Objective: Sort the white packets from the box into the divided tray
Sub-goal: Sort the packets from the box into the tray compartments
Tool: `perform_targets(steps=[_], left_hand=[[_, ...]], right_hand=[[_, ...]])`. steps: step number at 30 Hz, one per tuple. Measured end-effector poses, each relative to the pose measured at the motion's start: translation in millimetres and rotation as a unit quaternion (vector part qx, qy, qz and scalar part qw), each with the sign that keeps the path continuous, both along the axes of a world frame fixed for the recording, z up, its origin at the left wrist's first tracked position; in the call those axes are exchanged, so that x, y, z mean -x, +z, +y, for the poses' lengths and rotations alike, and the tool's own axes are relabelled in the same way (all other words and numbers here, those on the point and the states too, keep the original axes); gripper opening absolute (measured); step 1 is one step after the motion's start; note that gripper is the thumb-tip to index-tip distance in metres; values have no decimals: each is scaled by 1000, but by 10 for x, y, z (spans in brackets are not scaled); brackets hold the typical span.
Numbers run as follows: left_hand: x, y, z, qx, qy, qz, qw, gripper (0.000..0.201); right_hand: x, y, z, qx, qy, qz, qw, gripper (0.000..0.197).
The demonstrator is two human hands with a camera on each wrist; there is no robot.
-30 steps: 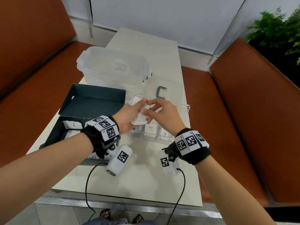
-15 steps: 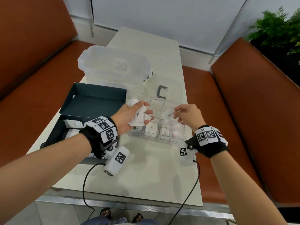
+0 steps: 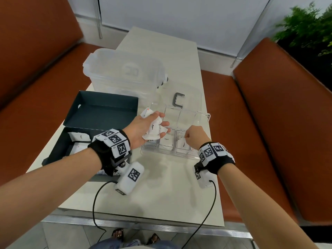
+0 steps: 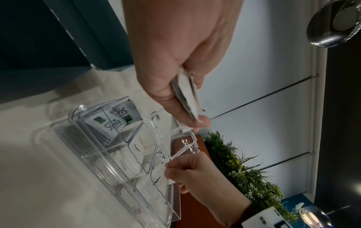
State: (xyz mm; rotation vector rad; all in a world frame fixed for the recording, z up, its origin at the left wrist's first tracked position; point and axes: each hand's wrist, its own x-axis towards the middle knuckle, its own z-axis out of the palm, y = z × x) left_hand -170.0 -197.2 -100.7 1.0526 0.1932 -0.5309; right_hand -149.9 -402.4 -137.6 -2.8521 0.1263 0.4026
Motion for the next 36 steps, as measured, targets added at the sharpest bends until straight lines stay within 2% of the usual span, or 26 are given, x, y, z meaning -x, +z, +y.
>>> perform_targets(steps=[7, 12, 22, 24, 27, 31, 33, 36], left_hand=[[9, 4, 20, 15, -1, 7, 1000, 24], [14, 14, 33, 9, 2, 13, 1000, 24], [-2, 34, 51, -1, 9, 16, 1000, 29], [0, 37, 48, -1, 7, 17, 1000, 29], [-4, 47, 31, 1, 10, 27, 1000, 29], [-25, 38, -6, -6, 26, 36, 999, 33], [-35, 30, -31, -22, 28, 43, 998, 34], [-55, 31, -51, -70, 20, 53, 996, 35]], right_hand=[[-38, -59, 78, 78, 16, -7, 997, 11], [-17, -67, 98, 93, 18, -17, 995, 17], [131, -25, 137, 104, 53, -20, 993, 15], [150, 51, 147, 77, 42, -35, 995, 17], [150, 251, 172, -38, 15, -120, 992, 21], [311, 564, 383, -196, 18, -245, 949, 15], [400, 624, 517, -264, 32, -232, 936, 14], [415, 586, 660, -263, 57, -169, 948, 41]])
